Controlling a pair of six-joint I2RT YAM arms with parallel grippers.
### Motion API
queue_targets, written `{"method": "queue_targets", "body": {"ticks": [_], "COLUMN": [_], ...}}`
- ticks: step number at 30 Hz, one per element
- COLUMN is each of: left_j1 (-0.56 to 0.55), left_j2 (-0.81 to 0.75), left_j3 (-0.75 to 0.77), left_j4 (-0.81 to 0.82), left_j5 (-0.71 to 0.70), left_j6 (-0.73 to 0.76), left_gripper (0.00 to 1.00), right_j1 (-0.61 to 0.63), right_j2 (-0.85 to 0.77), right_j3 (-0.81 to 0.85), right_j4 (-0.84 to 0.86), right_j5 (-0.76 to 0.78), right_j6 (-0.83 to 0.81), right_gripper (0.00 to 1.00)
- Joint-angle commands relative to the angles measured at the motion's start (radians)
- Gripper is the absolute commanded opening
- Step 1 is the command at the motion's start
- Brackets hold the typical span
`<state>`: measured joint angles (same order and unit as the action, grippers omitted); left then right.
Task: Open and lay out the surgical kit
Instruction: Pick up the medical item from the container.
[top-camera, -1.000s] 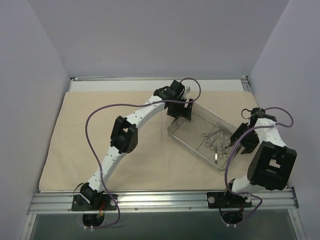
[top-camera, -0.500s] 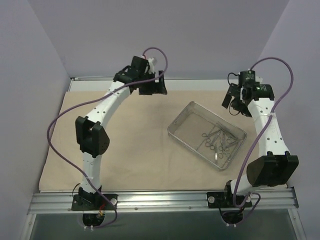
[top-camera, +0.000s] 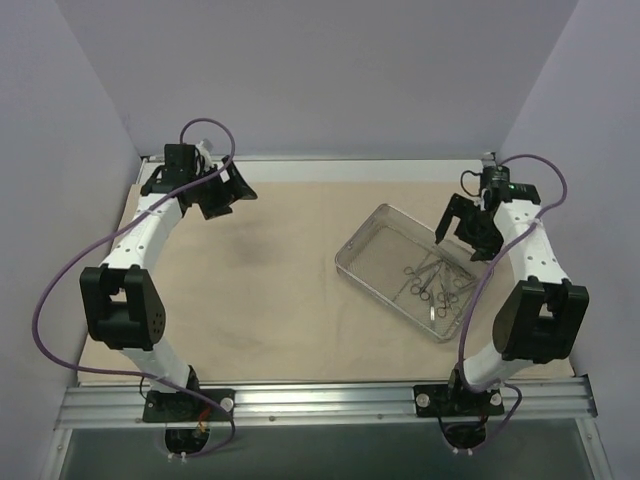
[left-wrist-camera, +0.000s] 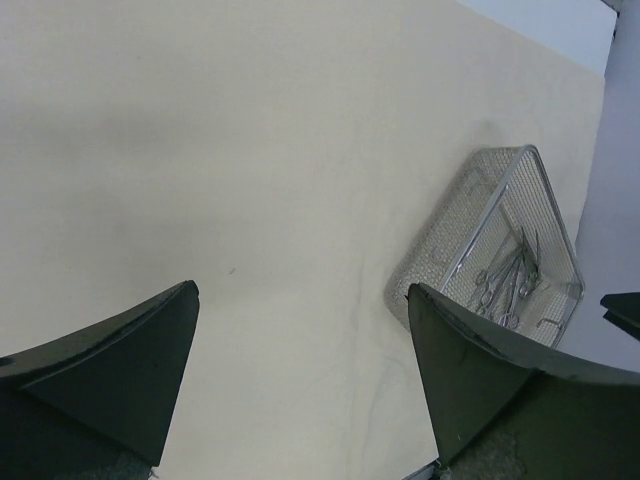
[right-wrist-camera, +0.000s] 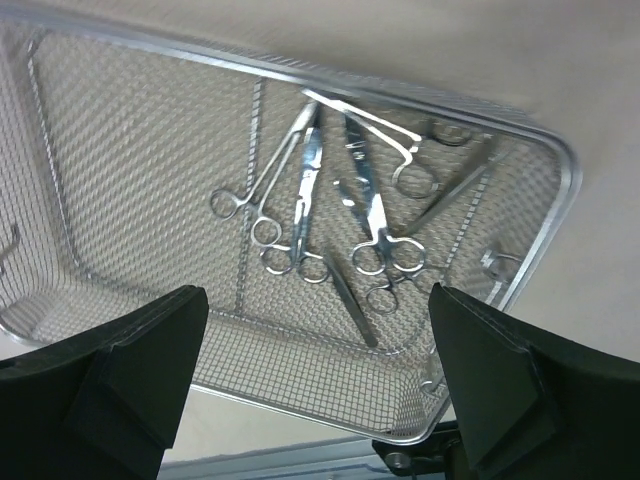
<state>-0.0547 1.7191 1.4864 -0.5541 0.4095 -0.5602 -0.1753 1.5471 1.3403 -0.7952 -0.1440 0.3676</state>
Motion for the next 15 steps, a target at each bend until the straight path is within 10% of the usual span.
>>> {"method": "queue_targets", "body": {"ticks": [1,7,15], "left_j1": [-0.063,-0.105,-0.114], "left_j2": [-0.108,-0.186,-0.204], "left_j3": [0.018,-0.058,-0.114], "left_j4": [-0.010,-0.082,-0.135], "left_j5": [-0.066,-0.104,-0.071], "left_j6": [0.069,0.154,0.172], "left_gripper": [0.94,0.95,0.86], "right_j1": [0.074,0.091,0.097], "right_j2": [0.007,0.001,0.016], "right_j3": [0.066,0.001,-0.147], "right_j4": [-0.028,-0.039,0.062], "right_j5": [-0.028,-0.046,-0.083], "right_j6": [-0.090,-0.107,-0.027], "right_gripper": [0.99,0.68,0.51]}}
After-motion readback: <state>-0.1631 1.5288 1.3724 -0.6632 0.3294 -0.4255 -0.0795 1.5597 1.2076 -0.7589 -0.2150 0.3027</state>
